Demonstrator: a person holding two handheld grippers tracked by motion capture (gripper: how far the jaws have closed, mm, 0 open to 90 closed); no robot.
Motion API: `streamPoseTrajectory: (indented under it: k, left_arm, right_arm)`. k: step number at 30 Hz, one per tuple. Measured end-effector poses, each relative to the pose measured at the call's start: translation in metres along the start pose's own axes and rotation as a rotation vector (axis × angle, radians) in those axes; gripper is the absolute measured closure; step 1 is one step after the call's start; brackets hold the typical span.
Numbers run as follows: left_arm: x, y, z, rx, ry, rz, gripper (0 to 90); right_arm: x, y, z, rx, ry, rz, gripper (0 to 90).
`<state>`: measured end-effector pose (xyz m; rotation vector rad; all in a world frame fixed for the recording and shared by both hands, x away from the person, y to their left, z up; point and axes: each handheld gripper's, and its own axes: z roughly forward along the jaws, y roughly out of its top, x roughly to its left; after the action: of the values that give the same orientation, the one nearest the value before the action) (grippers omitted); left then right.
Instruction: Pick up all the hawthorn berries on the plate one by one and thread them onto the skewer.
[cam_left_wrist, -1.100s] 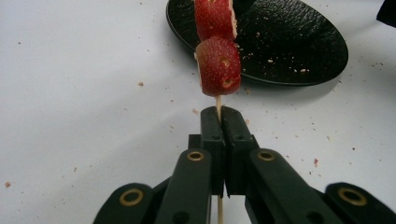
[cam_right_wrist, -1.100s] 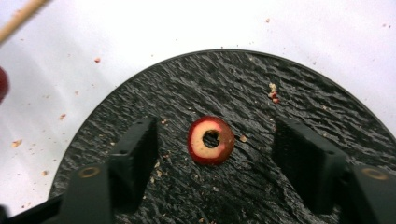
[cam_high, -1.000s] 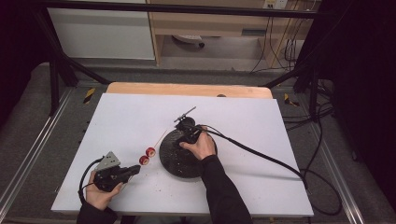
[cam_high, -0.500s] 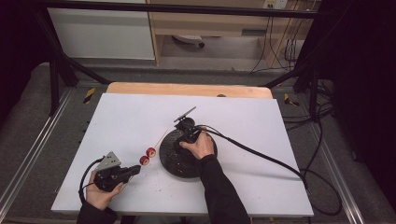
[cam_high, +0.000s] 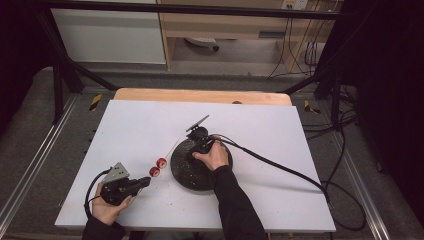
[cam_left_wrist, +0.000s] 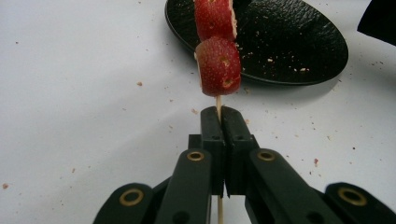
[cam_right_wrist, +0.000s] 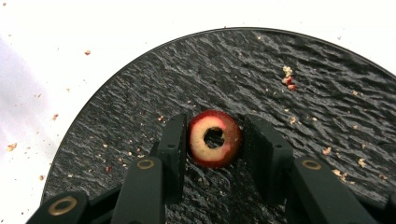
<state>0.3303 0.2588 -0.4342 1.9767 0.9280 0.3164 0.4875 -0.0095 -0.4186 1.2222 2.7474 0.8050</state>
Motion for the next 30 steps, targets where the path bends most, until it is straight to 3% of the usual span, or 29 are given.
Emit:
streamPoseTrajectory:
  k: [8,22,30]
  left_arm:
    - [-0.001,0.000,0.000,0.000,0.000,0.003,88.3]
    - [-0.002,0.000,0.001,-0.001,0.000,0.010,88.3]
    - [-0.004,0.001,0.001,-0.003,0.000,0.013,88.3]
  right_arm:
    - [0.001,0.000,-0.005,-0.017,0.001,0.013,62.1]
    - [0.004,-0.003,-0.033,-0.051,-0.009,0.032,62.3]
    - [0.002,-0.012,-0.046,-0.102,0.008,0.049,62.3]
